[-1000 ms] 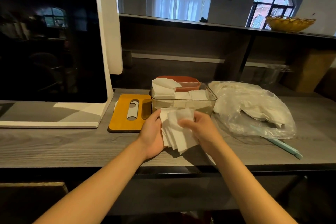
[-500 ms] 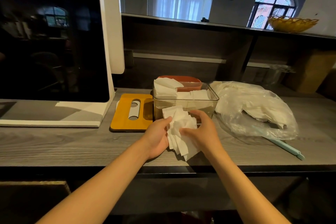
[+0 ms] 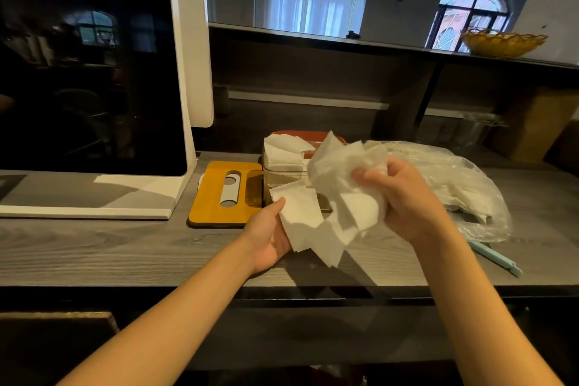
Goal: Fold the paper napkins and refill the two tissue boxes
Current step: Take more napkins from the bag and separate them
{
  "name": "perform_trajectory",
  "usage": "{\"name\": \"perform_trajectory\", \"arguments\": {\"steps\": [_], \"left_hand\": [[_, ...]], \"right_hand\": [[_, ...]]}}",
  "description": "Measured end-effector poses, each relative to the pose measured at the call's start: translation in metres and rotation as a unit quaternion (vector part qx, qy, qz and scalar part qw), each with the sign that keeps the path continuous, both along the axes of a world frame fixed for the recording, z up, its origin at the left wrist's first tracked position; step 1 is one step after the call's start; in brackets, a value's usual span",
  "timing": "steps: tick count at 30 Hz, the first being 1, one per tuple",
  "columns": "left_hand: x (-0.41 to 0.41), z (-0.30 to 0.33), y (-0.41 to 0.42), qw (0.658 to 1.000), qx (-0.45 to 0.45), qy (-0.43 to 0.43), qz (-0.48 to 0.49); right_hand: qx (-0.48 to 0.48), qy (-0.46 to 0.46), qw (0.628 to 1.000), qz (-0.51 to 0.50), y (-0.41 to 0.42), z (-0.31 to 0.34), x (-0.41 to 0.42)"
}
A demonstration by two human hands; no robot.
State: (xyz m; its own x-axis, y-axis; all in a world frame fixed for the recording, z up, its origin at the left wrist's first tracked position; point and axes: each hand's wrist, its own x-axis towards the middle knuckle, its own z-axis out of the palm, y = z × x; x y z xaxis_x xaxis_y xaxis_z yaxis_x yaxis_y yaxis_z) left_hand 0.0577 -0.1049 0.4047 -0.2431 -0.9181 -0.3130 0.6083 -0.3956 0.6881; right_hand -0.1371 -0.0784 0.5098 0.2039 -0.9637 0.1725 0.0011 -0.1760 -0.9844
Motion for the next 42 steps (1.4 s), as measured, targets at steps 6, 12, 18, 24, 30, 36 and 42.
{"name": "perform_trajectory", "arguments": {"steps": [6,12,18,24,30,36,42], "left_hand": [[0.001,-0.001,-0.002,0.999,-0.015,0.032,0.005],[0.000,0.004,0.003,0.996,-0.071,0.034,-0.045],[-0.005,-0.001,0.003,0.996,-0.075,-0.042,-0.008],[-0.004,0.003,0.003,0.998,-0.066,-0.018,-0.015],[-0.002,0.004,0.004,0.995,-0.098,-0.017,-0.030],[-0.006,0.004,0.009,0.985,-0.131,-0.102,-0.037],[-0.003,0.000,0.001,0.996,-0.066,-0.052,0.002]], "right_hand": [[0.112,-0.110,0.987,-0.038,-0.010,-0.023,0.015],[0.183,-0.013,0.977,-0.112,-0.016,-0.090,0.034],[0.125,0.008,0.983,-0.136,-0.015,-0.093,0.035],[0.050,0.014,0.988,-0.143,-0.024,-0.067,0.022],[0.024,0.121,0.990,-0.069,-0.037,-0.057,0.046],[0.009,0.107,0.992,-0.072,-0.038,-0.074,0.047],[-0.023,0.083,0.991,-0.107,-0.033,-0.076,0.005]]}}
